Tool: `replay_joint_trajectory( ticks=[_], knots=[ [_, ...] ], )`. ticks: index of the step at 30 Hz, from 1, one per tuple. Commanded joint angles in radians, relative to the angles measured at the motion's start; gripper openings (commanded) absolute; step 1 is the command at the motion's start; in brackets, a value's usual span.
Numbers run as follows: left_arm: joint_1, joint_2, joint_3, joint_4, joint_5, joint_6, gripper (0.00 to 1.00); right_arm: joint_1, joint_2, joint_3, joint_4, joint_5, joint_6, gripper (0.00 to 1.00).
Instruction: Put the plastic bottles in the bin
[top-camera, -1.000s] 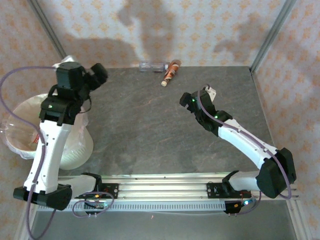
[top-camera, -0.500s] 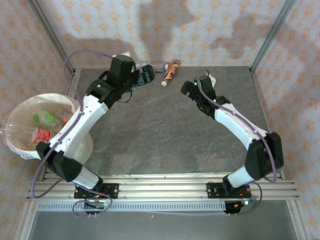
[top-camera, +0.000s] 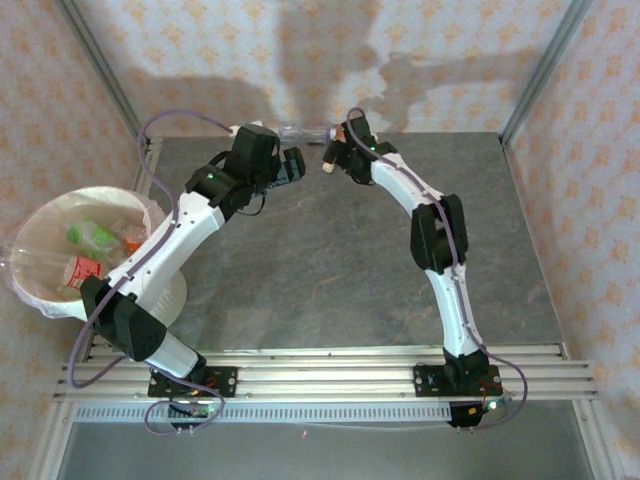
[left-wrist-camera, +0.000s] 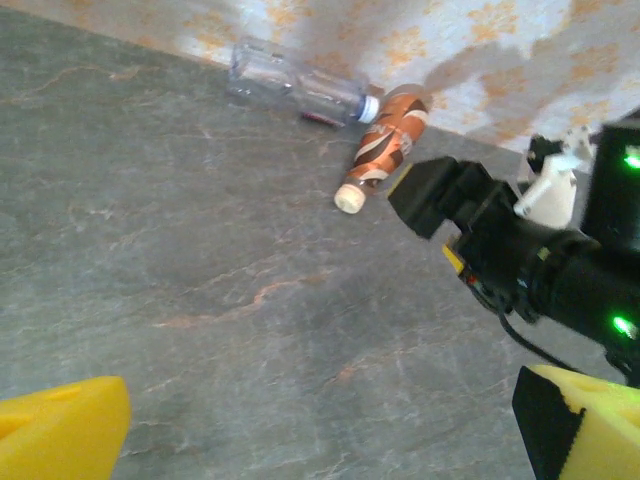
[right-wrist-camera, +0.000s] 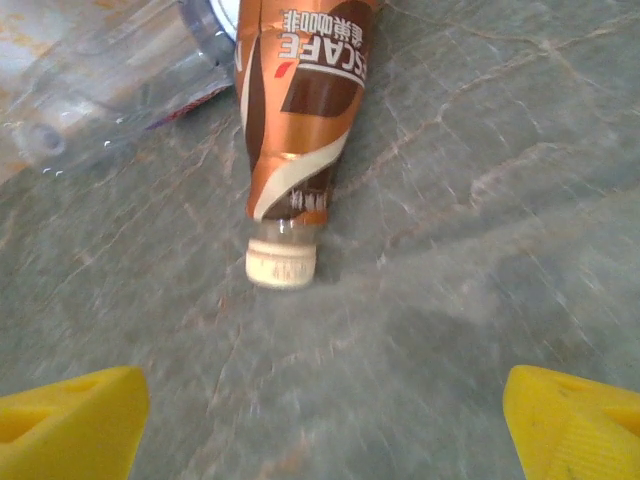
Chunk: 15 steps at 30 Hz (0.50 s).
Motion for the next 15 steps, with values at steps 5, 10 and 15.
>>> replay_joint_trajectory(
  ticks=[5,10,15],
  knots=[
    [0.055,-0.076,-0.077,-0.061,-0.065,0.012,1.00,0.036,0.271,0.342,-0.177,0.109,0.119,0.88],
    [0.103,-0.146,-0.156,-0.044,-0.064,0.004,1.00,0.048,0.377,0.441,-0.208,0.162,0.157,0.79],
    [0.125,-0.170,-0.192,-0.050,-0.073,0.007,1.00,0.048,0.427,0.500,-0.216,0.201,0.169,0.69]
  ],
)
